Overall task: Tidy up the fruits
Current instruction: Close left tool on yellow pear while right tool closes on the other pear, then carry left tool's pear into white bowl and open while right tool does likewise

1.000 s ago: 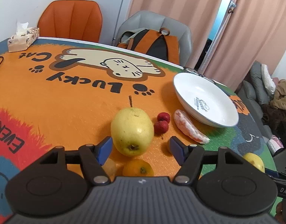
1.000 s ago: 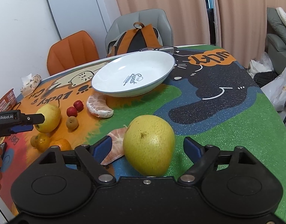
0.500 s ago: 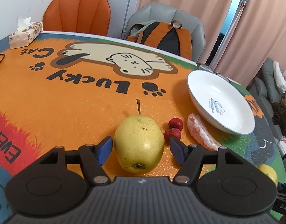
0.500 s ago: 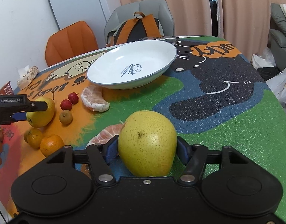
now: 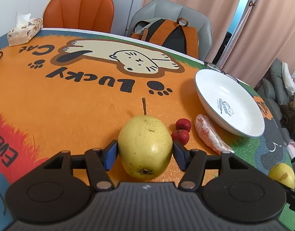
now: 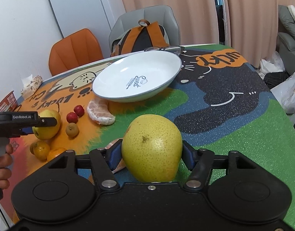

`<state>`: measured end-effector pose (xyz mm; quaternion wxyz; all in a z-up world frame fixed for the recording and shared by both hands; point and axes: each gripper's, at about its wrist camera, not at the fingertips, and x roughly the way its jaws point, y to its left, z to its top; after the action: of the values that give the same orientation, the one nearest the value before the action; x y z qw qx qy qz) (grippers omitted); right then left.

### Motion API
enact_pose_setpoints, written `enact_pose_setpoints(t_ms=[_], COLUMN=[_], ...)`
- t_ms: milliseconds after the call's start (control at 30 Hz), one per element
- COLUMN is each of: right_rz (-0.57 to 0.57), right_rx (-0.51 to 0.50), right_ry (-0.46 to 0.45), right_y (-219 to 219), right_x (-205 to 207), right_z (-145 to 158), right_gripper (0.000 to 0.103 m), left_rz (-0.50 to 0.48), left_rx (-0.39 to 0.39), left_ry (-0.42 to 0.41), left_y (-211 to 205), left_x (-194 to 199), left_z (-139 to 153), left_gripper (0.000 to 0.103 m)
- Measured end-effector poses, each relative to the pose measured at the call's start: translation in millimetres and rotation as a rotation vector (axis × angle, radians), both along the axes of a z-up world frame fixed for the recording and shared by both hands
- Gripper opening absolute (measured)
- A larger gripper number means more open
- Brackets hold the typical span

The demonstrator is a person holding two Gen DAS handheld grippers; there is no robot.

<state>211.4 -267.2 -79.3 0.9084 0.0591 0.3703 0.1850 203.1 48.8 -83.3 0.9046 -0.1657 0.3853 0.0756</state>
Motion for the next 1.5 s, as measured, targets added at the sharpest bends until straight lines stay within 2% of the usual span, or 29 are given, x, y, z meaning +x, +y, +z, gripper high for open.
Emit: enact_pose_setpoints(t_ms=[300,867,1500], right_rz=[0.013,0.019,0.016], right_rx=[0.003,0.030,0.071], right_ry=[-0.022,-0.093,-0.143], right_y=[7,12,25], right_x=[2,12,49], right_z=[8,32,56], right_gripper=[0.062,0.062,0.062], left_rz=[0.003,-0.021,-0.091], left_rx=[-0.018,-0.008,-0.020], left_ry=[-0.022,-0.114,-0.203], left_y=[2,-13,-49], left_x=[-10,-7,28], left_z=[5,45,78], left_gripper=[0.059,0.060,0.060])
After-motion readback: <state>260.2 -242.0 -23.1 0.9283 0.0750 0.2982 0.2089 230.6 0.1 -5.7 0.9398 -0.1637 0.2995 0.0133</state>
